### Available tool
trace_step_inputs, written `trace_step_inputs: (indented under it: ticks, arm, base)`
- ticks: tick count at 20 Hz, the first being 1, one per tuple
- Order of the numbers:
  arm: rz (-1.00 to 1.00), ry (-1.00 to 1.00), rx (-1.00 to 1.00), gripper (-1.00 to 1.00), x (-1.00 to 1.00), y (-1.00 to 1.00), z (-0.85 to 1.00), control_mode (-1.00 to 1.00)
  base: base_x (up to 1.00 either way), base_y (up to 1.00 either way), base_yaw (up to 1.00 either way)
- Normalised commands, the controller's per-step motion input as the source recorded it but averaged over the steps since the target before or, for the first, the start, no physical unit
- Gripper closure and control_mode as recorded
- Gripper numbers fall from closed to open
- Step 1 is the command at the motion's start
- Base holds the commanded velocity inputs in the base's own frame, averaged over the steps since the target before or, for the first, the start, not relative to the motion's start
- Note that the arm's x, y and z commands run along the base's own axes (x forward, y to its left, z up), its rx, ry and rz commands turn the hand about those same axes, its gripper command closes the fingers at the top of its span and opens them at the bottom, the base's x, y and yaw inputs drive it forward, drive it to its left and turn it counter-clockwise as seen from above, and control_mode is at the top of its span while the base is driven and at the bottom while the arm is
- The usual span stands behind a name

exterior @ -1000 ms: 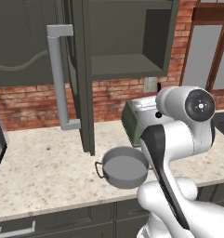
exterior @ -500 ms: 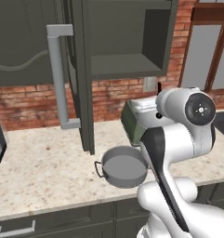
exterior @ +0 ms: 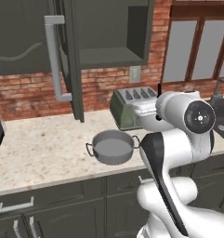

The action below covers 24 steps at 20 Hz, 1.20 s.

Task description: Pick the kettle from the cabinet and place it on a stove burner. Then pick the pot from the counter and place it on another stove burner. Finally, turn both burners on.

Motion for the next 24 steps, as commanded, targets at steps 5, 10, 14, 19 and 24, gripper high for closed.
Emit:
trace_step_inputs:
  ticks: [5,10,14,19,24]
  arm:
    - [0.00,0.00,0.00,1.00,0.00,0.00,0.00,1.00]
    - [0.00,0.00,0.00,1.00,0.00,0.00,0.00,1.00]
    - [0.00,0.00,0.00,1.00,0.00,0.00,0.00,1.00]
    - [0.00,0.00,0.00,1.00,0.00,0.00,0.00,1.00]
    - [0.00,0.00,0.00,1.00,0.00,0.00,0.00,1.00]
  base:
    - [-0.55,0.00,-0.17]
    - [-0.32,0.00,-0.25]
    - [-0.20,0.00,-0.31]
    - [-0.08,-0.01,-0.33]
    - [-0.05,-0.07,-0.32]
